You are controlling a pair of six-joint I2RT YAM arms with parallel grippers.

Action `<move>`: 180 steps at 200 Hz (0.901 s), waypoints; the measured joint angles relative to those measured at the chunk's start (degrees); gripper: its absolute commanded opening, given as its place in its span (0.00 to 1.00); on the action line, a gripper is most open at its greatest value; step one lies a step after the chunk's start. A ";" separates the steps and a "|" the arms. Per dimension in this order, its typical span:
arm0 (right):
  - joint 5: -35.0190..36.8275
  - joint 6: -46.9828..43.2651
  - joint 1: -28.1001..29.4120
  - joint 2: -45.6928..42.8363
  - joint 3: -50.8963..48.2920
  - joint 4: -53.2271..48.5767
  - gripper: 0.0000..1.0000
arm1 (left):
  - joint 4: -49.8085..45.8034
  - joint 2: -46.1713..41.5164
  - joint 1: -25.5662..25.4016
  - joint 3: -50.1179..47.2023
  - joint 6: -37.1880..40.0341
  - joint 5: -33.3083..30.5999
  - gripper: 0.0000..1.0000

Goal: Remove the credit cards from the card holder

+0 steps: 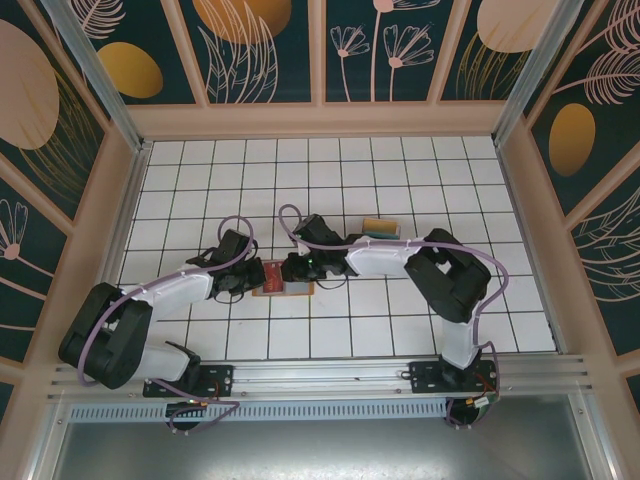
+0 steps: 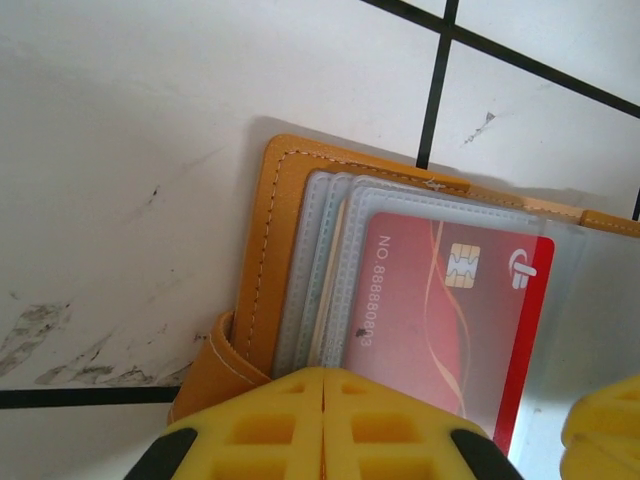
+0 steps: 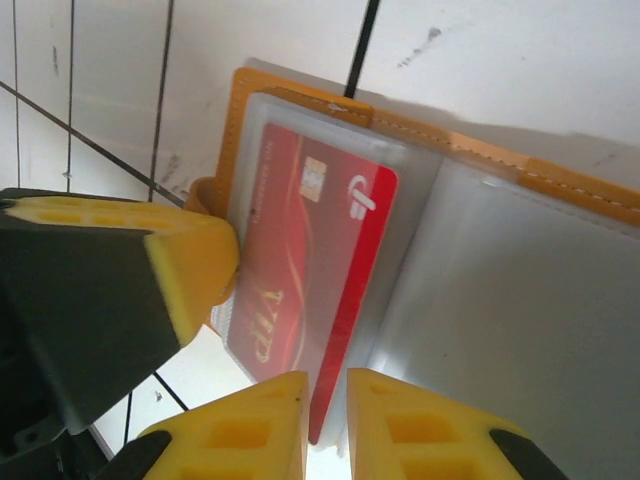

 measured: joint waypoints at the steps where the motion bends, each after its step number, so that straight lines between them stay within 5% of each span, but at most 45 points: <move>1: -0.11 0.13 -0.07 0.00 -0.02 0.07 0.18 | 0.00 0.00 0.00 0.00 -0.02 0.00 0.09; 180: -6.25 3.28 -1.62 4.48 0.55 3.87 0.16 | 0.46 0.00 0.00 -0.24 -0.50 1.60 0.09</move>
